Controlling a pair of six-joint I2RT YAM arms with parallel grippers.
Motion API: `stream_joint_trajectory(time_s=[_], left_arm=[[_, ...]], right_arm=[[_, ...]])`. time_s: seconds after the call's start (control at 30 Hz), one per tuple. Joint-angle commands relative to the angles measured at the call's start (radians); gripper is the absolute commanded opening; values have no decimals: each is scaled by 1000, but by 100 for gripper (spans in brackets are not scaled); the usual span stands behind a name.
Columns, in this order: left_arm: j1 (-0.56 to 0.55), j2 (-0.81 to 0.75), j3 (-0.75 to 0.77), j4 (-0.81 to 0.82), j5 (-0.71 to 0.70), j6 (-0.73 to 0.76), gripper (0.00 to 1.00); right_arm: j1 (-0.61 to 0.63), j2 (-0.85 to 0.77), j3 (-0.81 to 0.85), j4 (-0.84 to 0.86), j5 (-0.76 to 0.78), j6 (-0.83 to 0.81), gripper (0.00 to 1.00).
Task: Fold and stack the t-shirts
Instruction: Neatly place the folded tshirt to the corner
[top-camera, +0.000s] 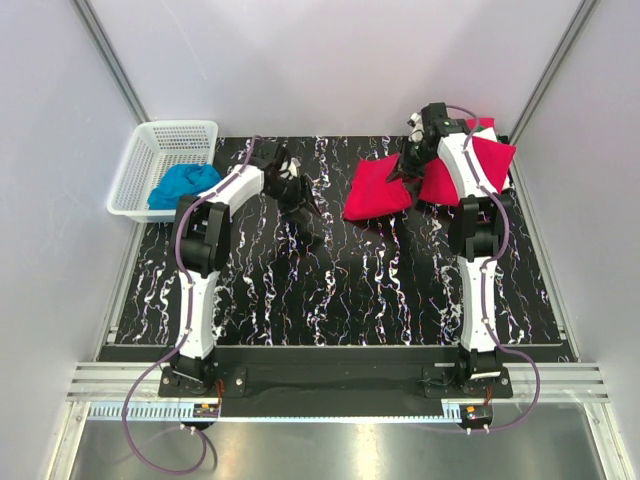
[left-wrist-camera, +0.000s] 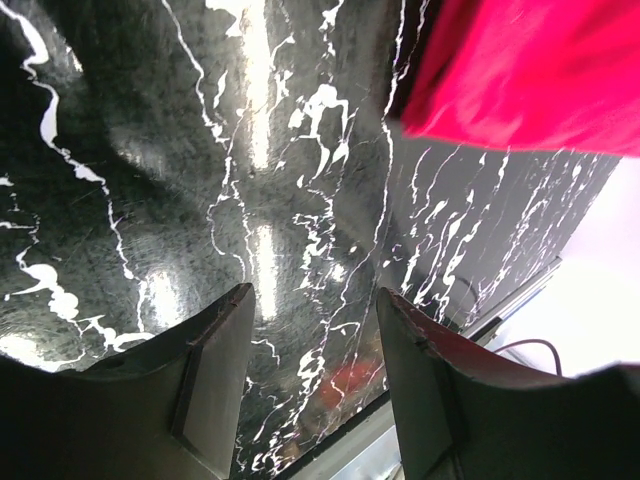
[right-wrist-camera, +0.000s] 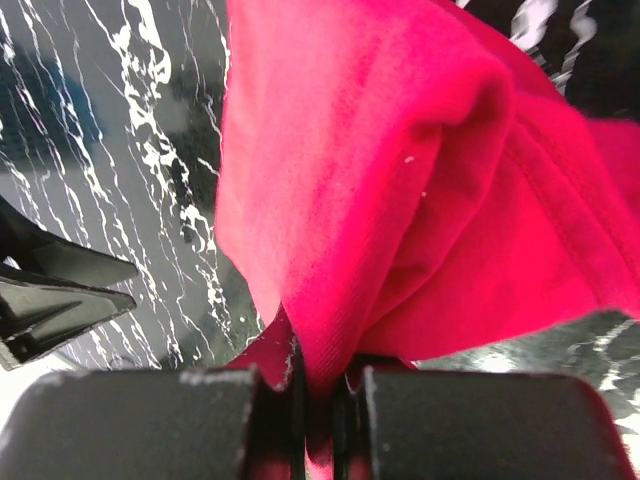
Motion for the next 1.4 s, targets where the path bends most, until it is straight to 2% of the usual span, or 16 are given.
stream_joint_trajectory(time_s=[0.0, 0.5, 0.9, 1.07, 1.37], left_arm=[[-4, -40, -7, 4, 11, 24, 56], [-33, -27, -24, -5, 9, 41, 55], [-47, -30, -55, -7, 6, 46, 55], [-48, -34, -65, -7, 8, 52, 55], [-56, -21, -58, -8, 16, 52, 54]], right_arm=[[-24, -41, 70, 9, -50, -28, 0], [-173, -114, 107, 49, -142, -13, 0], [-219, -167, 122, 78, -227, 6, 0], [-242, -196, 125, 76, -192, -5, 0], [-324, -214, 102, 82, -236, -20, 0]])
